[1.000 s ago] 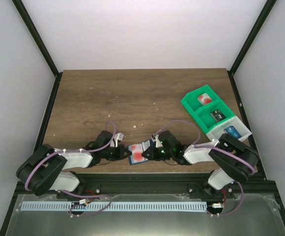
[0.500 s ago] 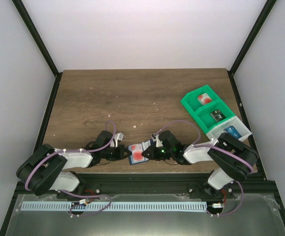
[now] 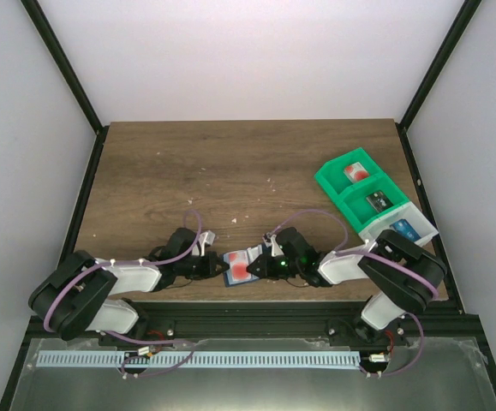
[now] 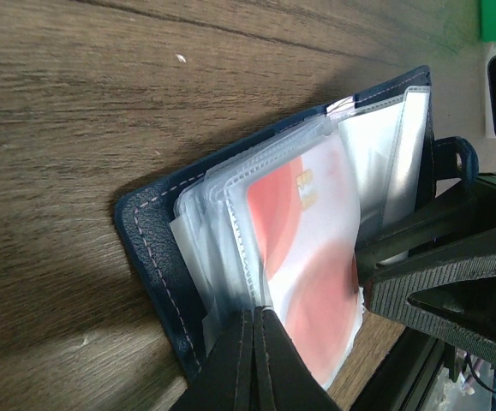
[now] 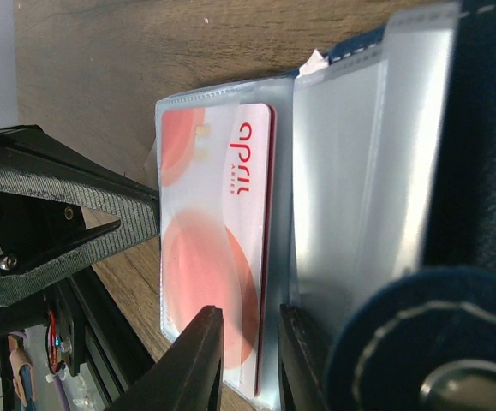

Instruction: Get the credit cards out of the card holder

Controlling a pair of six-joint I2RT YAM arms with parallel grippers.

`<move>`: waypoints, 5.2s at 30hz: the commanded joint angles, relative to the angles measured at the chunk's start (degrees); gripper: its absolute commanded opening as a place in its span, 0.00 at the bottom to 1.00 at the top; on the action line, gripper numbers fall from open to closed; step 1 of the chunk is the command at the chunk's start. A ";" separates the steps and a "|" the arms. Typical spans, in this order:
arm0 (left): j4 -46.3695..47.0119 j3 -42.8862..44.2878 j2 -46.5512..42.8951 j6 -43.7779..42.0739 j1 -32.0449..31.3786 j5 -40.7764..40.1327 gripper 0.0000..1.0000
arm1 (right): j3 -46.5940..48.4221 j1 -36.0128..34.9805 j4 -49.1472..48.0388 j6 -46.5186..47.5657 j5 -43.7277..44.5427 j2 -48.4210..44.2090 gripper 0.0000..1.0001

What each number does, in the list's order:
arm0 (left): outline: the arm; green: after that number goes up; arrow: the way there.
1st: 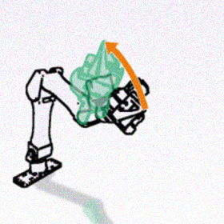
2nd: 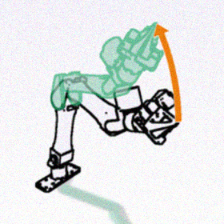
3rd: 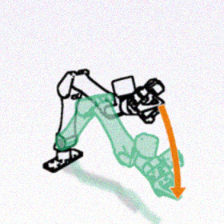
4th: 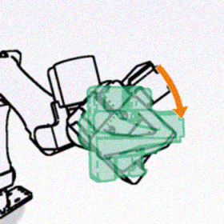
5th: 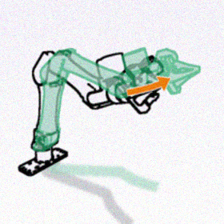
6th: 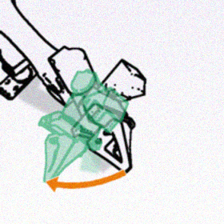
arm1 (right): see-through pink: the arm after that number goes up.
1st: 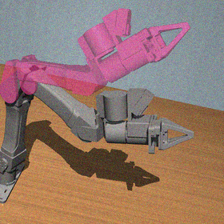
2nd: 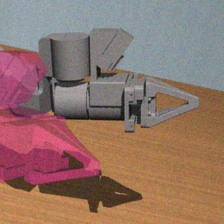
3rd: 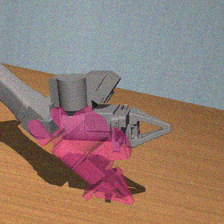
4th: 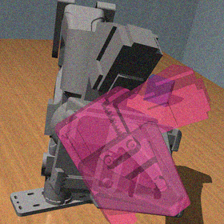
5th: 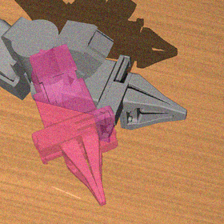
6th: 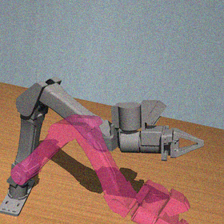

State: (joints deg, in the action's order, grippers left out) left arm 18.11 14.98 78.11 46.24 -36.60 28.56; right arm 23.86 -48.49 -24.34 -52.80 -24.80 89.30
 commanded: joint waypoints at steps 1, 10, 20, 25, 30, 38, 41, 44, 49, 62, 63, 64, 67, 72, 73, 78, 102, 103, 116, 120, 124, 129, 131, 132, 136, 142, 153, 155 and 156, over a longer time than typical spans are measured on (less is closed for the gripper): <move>-1.44 -0.57 1.45 -0.73 -0.15 -1.54 0.00 | 1.04 0.24 -1.06 0.57 -0.53 1.48 0.19; -1.06 -0.40 2.52 -0.71 -0.23 -1.43 0.00 | 0.28 0.32 -3.58 0.50 -1.93 2.02 0.08; -2.55 -0.18 3.62 -2.40 -0.17 -2.96 0.00 | -1.97 0.89 -4.06 0.37 -1.89 -0.35 0.00; -3.69 0.16 3.53 -3.28 -0.14 -3.91 0.00 | -3.08 1.42 -4.13 0.32 -1.94 -1.76 0.01; -3.61 -0.09 3.46 -3.66 -0.19 -4.29 0.00 | -4.01 2.20 -3.57 0.78 -2.08 -2.82 0.01; -3.31 -0.07 3.89 -3.50 -0.18 -4.16 0.00 | -5.46 2.69 -4.08 0.40 -2.90 -3.95 0.01; -3.12 0.00 4.03 -3.35 -0.19 -4.13 0.00 | -5.48 2.76 -4.48 0.32 -3.32 -3.70 0.00; -3.25 0.03 4.20 -3.42 -0.14 -4.19 0.00 | -5.65 3.00 -4.36 0.32 -3.10 -4.29 0.01; -2.74 -0.36 4.13 -3.40 -0.13 -4.05 0.00 | -6.51 4.54 -0.95 1.26 -2.03 -8.12 0.01; -2.86 -0.14 3.26 -2.93 -0.16 -3.15 0.00 | -6.28 4.98 14.75 3.90 4.45 -20.18 0.00; -3.11 0.08 2.68 -2.57 -0.19 -2.80 0.03 | -6.23 4.99 16.16 4.03 4.73 -21.91 0.00; -3.54 0.36 1.79 -2.18 -0.14 -2.45 0.07 | -6.15 4.97 17.60 4.22 5.09 -23.79 0.00; -5.90 2.05 -2.06 -0.59 -0.22 -1.68 0.25 | -5.32 4.98 21.95 5.26 5.71 -29.52 0.01; -9.24 5.40 -12.20 -0.25 -0.17 0.43 0.58 | -2.90 4.98 27.72 9.74 3.82 -37.56 0.01; -9.90 6.00 -13.97 -0.64 -0.15 0.66 0.65 | -2.48 5.01 28.96 10.38 3.41 -38.90 0.01; -8.31 6.12 -21.69 -3.10 -0.01 4.16 0.69 | -2.06 4.98 30.32 13.31 -2.27 -42.52 0.00; 11.83 -2.44 -24.91 4.29 -0.10 20.12 0.28 | -3.65 4.98 15.87 8.79 -23.87 -40.91 0.00; 11.90 -2.44 -24.93 4.30 -0.06 20.33 0.21 | -3.64 4.98 15.56 8.54 -23.96 -40.87 0.00; 17.92 -3.77 -28.44 11.48 -0.04 10.04 0.00 | -12.43 5.03 -1.20 -13.75 -11.73 -44.58 0.45; 21.94 -4.51 -28.00 15.88 0.01 4.71 0.00 | -13.14 4.77 -5.21 -18.61 -7.72 -44.55 0.52; 28.64 -4.67 -25.31 19.99 -0.05 2.98 0.00 | -11.29 4.42 -7.20 -20.16 -5.62 -42.89 0.49; 34.56 -3.87 -20.91 22.73 0.03 2.45 0.00 | -9.91 3.72 -11.39 -22.96 -3.16 -39.53 0.41; 37.88 -4.13 -19.14 24.53 -0.02 2.38 0.00 | -10.55 3.50 -15.32 -24.65 -2.39 -38.31 0.39; 39.07 -4.20 -18.41 25.11 -0.03 2.40 0.00 | -10.54 3.37 -16.21 -24.97 -1.87 -37.76 0.37; 42.10 -4.20 -15.86 26.50 -0.02 2.07 0.00 | -9.71 2.81 -15.82 -25.02 0.06 -36.62 0.30; 43.46 -3.46 -13.75 27.07 -0.04 1.68 0.00 | -10.05 2.22 -16.68 -25.54 1.72 -36.38 0.07; 43.58 -4.52 -15.08 27.13 -0.04 -1.39 0.00 | -9.29 1.71 -14.67 -25.38 4.08 -38.39 0.23; 44.20 -4.61 -15.01 27.30 -0.05 -1.25 0.00 | -9.10 1.43 -14.63 -25.54 4.46 -38.27 0.22; 44.60 -4.66 -14.94 27.64 0.00 -1.09 0.00 | -9.16 1.32 -14.72 -25.78 4.69 -37.97 0.22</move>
State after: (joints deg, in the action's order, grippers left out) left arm 58.70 10.79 63.66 73.43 -36.69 28.32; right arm 11.90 -46.41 -38.59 -78.39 -22.22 51.62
